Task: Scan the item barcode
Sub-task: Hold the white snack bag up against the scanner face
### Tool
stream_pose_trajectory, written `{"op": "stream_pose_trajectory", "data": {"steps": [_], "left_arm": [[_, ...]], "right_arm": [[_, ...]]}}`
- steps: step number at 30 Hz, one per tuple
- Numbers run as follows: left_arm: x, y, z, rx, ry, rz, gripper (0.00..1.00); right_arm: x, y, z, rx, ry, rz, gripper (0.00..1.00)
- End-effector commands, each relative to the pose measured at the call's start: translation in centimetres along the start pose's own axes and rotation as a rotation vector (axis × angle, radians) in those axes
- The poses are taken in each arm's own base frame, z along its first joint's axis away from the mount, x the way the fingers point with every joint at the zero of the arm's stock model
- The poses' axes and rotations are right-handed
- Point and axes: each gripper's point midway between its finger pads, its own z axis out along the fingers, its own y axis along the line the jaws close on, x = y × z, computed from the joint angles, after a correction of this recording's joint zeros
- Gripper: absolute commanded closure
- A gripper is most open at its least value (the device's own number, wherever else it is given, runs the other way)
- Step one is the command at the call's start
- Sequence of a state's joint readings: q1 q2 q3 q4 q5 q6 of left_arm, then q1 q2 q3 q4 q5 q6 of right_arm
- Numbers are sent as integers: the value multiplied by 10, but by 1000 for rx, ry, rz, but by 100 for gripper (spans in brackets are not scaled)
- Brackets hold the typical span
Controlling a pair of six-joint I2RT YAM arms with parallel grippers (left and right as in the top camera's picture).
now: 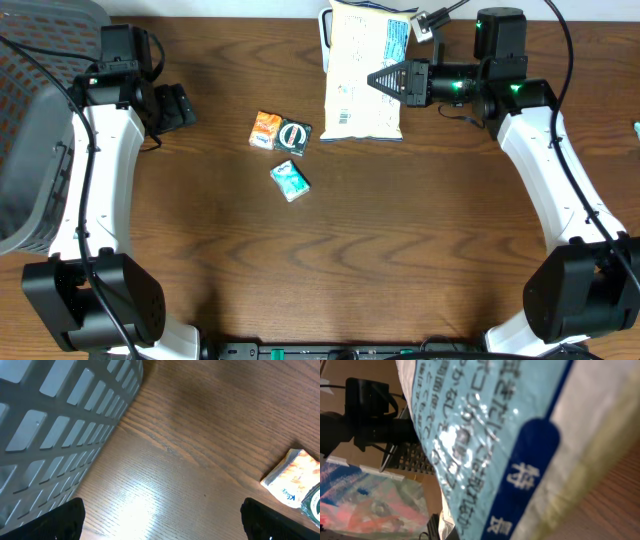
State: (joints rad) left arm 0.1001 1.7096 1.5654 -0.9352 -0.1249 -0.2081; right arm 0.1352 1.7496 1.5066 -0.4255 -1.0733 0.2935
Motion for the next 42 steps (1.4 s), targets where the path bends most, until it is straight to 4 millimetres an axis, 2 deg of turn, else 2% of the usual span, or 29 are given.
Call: {"op": "stream_pose_trajectory", "data": {"steps": [1,11,42], "left_arm": [[3,1,5,-3,16,10,3],[3,1,5,-3,16,10,2],[3,1,5,-3,16,10,2]], "right_arm": [[-7,27,-5,-55,-7,-50,99],[-4,31,0,-64,2,-130,99],[-6,25,0,-30,-8,-201,99]]}}
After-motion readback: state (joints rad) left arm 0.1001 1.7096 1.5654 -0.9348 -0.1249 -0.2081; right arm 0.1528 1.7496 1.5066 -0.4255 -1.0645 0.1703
